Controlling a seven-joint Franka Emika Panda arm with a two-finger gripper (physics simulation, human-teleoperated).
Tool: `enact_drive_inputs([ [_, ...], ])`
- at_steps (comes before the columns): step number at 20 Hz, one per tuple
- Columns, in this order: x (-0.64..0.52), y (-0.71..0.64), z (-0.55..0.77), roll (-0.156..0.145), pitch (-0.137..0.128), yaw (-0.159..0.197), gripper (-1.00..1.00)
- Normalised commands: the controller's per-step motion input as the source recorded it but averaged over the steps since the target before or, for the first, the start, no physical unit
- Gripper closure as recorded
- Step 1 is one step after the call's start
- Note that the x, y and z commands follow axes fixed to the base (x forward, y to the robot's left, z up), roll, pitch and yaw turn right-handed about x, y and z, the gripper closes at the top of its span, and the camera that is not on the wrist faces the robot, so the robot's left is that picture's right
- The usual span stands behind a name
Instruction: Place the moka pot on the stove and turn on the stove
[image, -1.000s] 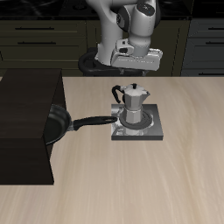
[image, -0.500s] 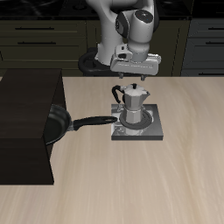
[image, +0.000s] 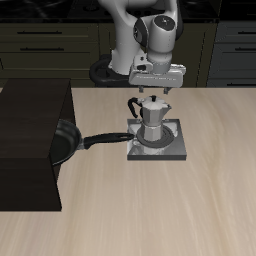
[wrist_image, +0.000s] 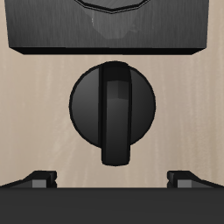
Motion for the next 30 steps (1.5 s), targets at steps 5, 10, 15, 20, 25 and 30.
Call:
enact_drive_inputs([
  [5,0.08,0.02,-0.14,0.018,0.026,-0.003,-1.0],
  [10,0.1,0.01,-0.09,-0.002,0.027,-0.017,-1.0],
  [15,0.02,0.01,-0.12,0.018,0.025,-0.032,-1.0],
  [20,-0.01,-0.04,-0.05,0.006,0.007,-0.025,-1.0],
  [25,-0.06,-0.1,-0.12,0.021,0.041,-0.062,-1.0],
  [30,-0.09,-0.16,-0.03,0.031,0.016,-0.051,-1.0],
])
